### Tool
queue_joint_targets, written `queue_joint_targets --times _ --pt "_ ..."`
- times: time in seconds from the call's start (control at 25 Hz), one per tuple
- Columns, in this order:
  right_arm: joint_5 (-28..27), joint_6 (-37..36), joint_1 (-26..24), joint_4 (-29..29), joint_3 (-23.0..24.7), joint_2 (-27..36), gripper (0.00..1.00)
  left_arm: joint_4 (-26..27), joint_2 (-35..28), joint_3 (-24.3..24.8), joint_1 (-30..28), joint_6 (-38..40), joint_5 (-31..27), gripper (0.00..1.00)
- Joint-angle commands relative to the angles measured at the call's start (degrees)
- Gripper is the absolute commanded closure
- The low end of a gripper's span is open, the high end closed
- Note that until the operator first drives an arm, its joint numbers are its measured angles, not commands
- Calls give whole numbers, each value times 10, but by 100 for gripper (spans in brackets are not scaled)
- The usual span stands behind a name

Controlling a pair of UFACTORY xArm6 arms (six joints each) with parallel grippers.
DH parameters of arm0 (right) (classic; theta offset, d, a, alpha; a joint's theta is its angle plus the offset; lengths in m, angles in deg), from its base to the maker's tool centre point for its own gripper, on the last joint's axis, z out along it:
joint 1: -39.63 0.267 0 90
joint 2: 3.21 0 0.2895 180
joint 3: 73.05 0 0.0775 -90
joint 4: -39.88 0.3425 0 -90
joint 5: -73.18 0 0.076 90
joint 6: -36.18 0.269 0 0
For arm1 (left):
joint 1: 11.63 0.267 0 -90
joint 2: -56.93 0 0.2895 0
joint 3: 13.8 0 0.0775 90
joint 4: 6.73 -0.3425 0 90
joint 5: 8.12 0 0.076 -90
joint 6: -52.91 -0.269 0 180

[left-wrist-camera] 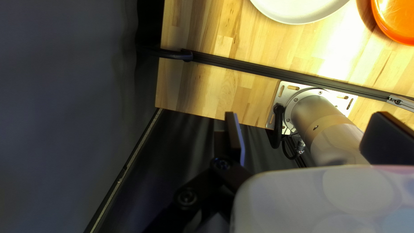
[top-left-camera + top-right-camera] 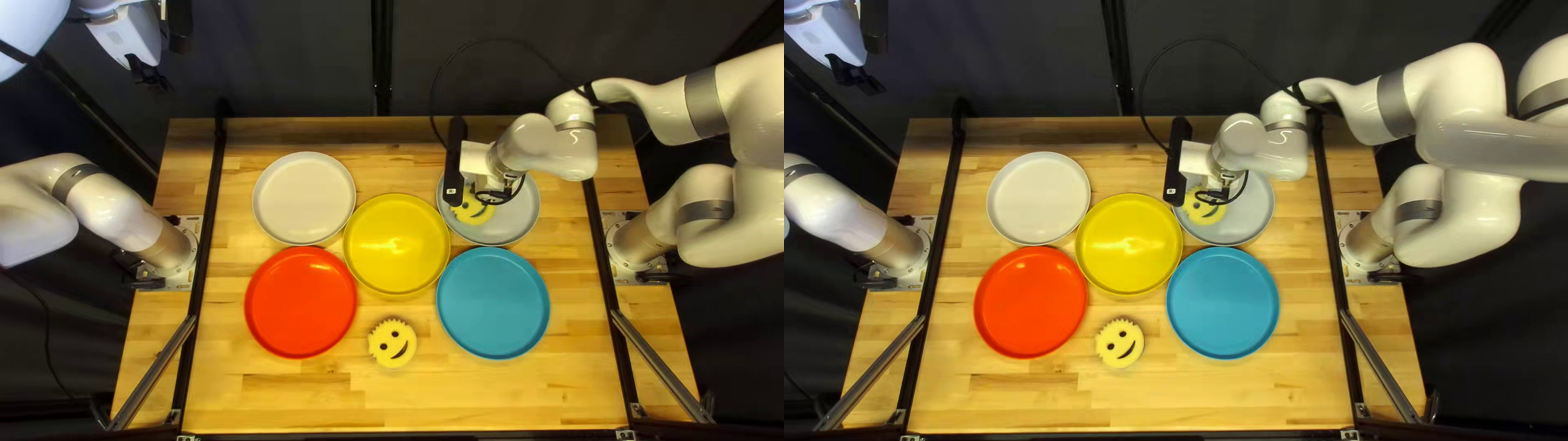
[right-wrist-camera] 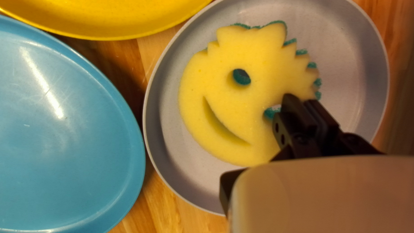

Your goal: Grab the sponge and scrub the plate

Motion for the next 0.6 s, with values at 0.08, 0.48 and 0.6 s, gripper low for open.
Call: queue_joint_targets --times 0.08,0.48,0.6 --pt "1 8 4 -5 -9 -19 100 0 0 0 0 0 0 0" --pt "7 -5 -34 -21 -32 -57 100 0 0 0 0 0 0 0" --pt "12 -20 -60 -24 -41 -75 100 0 0 0 0 0 0 0"
